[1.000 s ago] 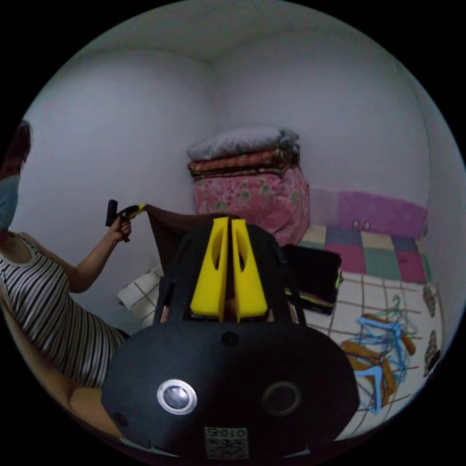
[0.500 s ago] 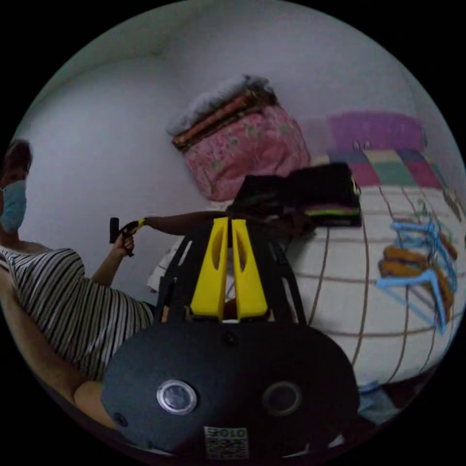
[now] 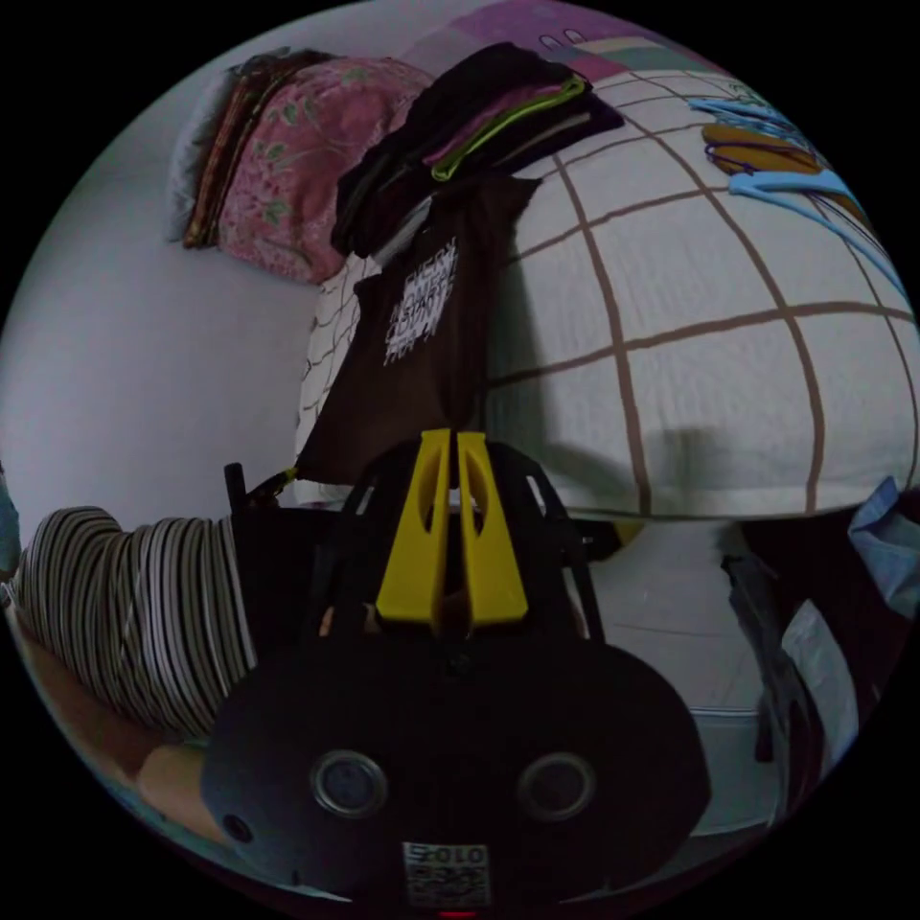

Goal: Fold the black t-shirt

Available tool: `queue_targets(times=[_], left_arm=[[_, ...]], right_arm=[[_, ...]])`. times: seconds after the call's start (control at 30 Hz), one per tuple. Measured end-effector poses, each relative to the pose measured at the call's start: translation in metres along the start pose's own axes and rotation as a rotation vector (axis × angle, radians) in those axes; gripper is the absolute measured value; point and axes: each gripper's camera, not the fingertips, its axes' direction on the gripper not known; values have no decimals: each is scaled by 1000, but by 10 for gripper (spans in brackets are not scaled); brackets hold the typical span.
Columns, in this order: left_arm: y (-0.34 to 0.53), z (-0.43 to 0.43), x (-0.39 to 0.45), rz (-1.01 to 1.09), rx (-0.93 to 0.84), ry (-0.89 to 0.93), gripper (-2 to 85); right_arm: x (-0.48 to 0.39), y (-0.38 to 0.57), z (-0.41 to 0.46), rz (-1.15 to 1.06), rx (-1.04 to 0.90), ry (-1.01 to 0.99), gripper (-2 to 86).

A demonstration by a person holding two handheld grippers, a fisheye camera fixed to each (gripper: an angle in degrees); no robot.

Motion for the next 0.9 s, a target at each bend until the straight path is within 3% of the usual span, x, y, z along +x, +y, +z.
queue_targets(times=[0.33, 0.9], left_arm=[[-14, 53, -26, -70, -98, -74, -2], [-26, 124, -52, -180, -85, -217, 0]], right_arm=[[-1, -46, 42, 29, -122, 65, 12], [-76, -147, 119, 79, -215, 214, 21]])
